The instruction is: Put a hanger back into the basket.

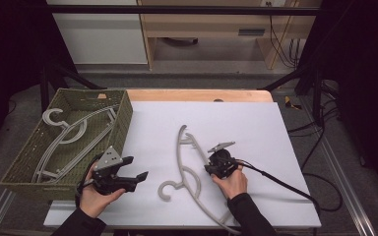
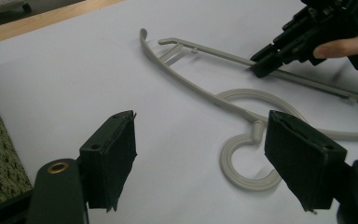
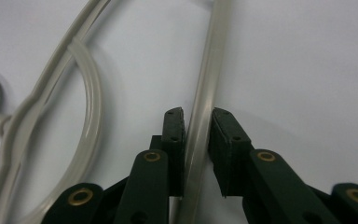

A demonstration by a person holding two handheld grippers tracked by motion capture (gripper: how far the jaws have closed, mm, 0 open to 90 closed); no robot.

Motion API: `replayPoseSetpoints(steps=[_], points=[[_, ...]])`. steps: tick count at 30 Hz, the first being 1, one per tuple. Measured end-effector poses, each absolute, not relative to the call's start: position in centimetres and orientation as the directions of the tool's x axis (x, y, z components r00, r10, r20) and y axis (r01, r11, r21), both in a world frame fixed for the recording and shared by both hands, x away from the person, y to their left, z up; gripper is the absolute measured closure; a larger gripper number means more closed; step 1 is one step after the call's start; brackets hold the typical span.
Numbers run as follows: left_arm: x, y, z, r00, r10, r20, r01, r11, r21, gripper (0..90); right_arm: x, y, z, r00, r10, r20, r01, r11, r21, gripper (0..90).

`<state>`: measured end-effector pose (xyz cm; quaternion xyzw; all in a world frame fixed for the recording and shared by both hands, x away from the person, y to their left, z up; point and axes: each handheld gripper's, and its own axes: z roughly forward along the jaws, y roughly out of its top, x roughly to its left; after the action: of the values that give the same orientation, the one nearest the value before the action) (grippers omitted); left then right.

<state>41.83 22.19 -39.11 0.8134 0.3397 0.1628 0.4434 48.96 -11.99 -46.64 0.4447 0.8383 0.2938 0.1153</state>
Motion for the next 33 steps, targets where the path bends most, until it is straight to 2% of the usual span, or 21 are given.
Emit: replayPoseSetpoints(steps=[3,9,11,13,17,20,27,33], points=[[41.9,22.3,-39.1,0.715,0.699,-0.038,0.408,-0.372,0.834,24.6,50.5,-11.9,-46.4,-0.580,0.809,0.094,0.686,0.423,0.592,77.3],[41.9,22.3,-39.2,0.715,0.699,-0.037,0.410,-0.375,0.831,24.6,52.4,-11.5,-46.6,-0.617,0.784,0.067,0.639,0.450,0.624,77.8],[41.9,22.3,-39.2,0.715,0.699,-0.038,0.410,-0.375,0.831,24.6,52.6,-11.6,-46.6,-0.628,0.777,0.052,0.617,0.456,0.641,74.9],[41.9,22.4,-39.1,0.714,0.699,-0.039,0.410,-0.372,0.833,24.7,52.3,-12.0,-46.2,-0.644,0.765,-0.001,0.573,0.483,0.663,66.6],[41.8,22.4,-38.9,0.716,0.698,-0.036,0.403,-0.370,0.837,24.6,50.2,-13.3,-43.5,-0.644,0.765,-0.020,0.518,0.456,0.724,57.1],[41.7,22.5,-38.9,0.715,0.698,-0.036,0.399,-0.365,0.841,24.3,47.4,-14.0,-41.7,-0.672,0.740,-0.017,0.498,0.470,0.729,48.5],[41.5,22.6,-38.6,0.720,0.693,-0.024,0.377,-0.362,0.853,22.2,42.0,-13.4,-42.2,-0.765,0.644,0.010,0.487,0.567,0.664,46.2],[41.4,22.7,-38.4,0.717,0.696,-0.024,0.371,-0.352,0.859,21.0,40.5,-13.4,-44.2,-0.776,0.629,0.053,0.529,0.602,0.598,52.0]])
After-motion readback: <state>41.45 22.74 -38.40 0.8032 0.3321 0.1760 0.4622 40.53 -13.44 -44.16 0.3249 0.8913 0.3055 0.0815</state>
